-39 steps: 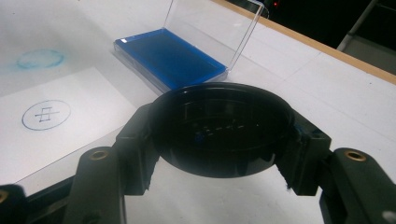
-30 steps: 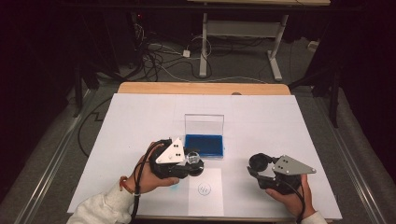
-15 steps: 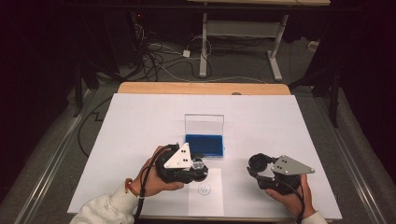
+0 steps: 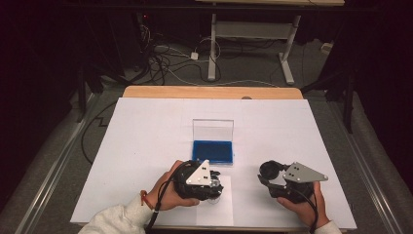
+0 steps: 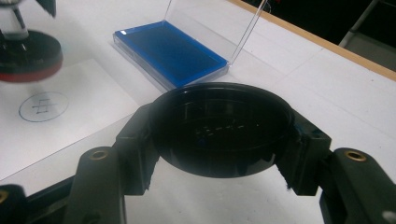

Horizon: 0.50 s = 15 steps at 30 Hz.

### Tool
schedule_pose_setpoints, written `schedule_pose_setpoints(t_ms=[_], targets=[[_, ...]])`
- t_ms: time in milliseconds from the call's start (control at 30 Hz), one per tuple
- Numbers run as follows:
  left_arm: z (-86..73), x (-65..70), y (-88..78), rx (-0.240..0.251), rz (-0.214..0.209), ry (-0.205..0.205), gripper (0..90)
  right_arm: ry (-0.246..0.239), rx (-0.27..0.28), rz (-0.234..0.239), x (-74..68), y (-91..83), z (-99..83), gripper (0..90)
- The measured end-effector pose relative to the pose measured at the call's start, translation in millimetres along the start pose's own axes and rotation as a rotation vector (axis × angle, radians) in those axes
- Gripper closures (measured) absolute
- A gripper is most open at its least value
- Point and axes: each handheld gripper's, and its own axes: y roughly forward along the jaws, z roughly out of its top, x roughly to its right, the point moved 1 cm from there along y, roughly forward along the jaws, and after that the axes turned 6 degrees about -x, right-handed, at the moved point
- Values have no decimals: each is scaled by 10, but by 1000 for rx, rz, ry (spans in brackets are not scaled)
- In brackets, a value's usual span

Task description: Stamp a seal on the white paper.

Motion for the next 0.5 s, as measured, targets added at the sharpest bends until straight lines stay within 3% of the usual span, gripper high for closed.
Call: schedule_pose_setpoints(t_ms=[500], targets=[[-31,39,160,-33,-18,8,550,-12,-13,12,-14,20,-5,387]])
